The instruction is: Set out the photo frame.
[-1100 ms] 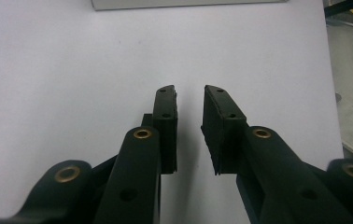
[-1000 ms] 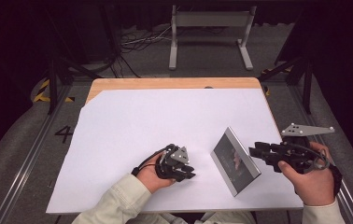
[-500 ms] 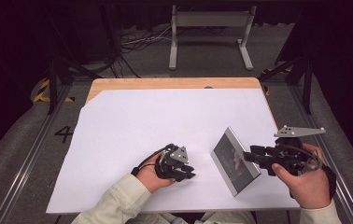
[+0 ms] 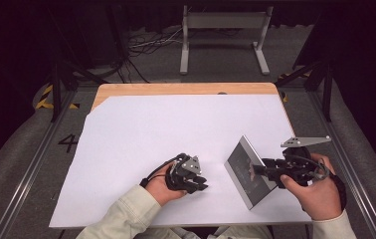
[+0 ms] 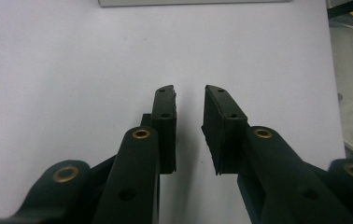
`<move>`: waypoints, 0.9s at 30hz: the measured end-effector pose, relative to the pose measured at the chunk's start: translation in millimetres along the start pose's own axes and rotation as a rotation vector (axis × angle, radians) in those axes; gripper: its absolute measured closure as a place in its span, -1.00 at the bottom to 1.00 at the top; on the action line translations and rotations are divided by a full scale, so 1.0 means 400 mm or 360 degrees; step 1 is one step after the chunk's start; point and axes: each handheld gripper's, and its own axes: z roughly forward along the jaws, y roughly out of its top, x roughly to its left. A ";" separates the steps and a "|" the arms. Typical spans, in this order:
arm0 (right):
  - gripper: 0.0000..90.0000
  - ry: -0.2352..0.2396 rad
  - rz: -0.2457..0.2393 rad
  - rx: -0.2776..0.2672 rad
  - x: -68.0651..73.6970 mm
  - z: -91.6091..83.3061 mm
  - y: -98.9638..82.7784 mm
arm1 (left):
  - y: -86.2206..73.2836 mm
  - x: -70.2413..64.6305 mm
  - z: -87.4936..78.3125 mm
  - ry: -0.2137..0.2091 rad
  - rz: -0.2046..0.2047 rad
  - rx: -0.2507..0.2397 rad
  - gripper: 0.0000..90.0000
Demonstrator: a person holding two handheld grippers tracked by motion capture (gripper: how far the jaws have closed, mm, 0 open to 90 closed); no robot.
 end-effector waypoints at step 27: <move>0.60 -0.0082 -0.0076 0.0051 0.015 0.027 0.000 | -0.005 0.008 -0.003 0.0027 -0.0021 0.0017 0.66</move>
